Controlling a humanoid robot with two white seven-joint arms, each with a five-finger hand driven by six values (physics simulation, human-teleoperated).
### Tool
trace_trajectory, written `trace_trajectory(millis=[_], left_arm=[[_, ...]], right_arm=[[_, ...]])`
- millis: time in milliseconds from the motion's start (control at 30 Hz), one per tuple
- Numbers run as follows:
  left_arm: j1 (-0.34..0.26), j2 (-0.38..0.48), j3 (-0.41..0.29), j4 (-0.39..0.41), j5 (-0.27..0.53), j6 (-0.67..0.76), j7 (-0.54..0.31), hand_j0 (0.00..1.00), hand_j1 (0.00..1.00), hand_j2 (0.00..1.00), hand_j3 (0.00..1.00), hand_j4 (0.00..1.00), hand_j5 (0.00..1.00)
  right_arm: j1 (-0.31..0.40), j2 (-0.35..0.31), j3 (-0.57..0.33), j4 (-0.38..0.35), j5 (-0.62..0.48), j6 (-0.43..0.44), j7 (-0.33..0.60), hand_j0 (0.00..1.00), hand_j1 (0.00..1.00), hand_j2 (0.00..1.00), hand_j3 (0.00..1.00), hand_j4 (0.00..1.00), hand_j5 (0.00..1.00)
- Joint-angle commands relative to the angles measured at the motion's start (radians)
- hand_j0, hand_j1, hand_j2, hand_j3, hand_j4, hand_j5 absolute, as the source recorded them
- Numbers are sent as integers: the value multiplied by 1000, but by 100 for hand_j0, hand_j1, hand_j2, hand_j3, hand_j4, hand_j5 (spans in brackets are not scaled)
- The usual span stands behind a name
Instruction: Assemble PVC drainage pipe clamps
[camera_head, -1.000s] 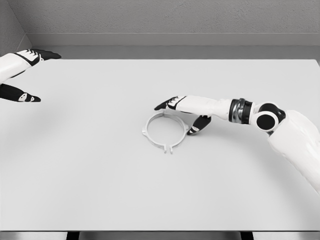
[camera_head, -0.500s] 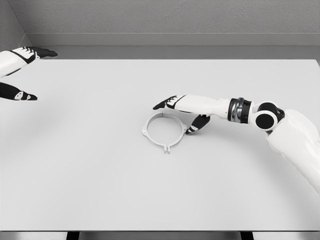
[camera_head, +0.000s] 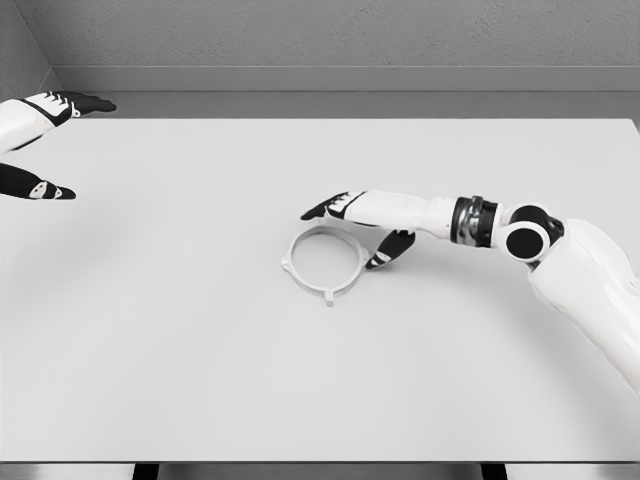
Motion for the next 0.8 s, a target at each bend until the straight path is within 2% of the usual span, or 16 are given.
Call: trace_trajectory(millis=[0,100,233,300,367,533,767], left_arm=[[0,1,-1,0,7,3,1,100,100,100,100,100,100],[2,-1,-6,0,7,3,1,100,100,100,100,100,100],[5,-13,-20,-8,4,3,1,100,100,100,100,100,100],[5,-13,-41,-12,4,3,1,100,100,100,100,100,100],[3,-12,-50,-20,4,3,1,100,100,100,100,100,100],[3,-7,-50,-20,6,3,1,100,100,100,100,100,100],[2,-7,-50,-22,6,3,1,100,100,100,100,100,100]], right_arm=[[0,-7,-8,6,-7,2,0,100,100,100,100,100,100],[9,-46,-48,5,-7,2,0,100,100,100,100,100,100],[15,-63,-133,3,-10,2,-1,100,100,100,100,100,100],[15,-66,-139,3,-10,2,0,100,100,100,100,100,100],[18,-126,-172,3,-12,2,-1,100,100,100,100,100,100],[144,-247,-360,3,-10,2,-1,100,100,100,100,100,100],[146,-245,-361,-3,-12,2,-1,100,100,100,100,100,100]])
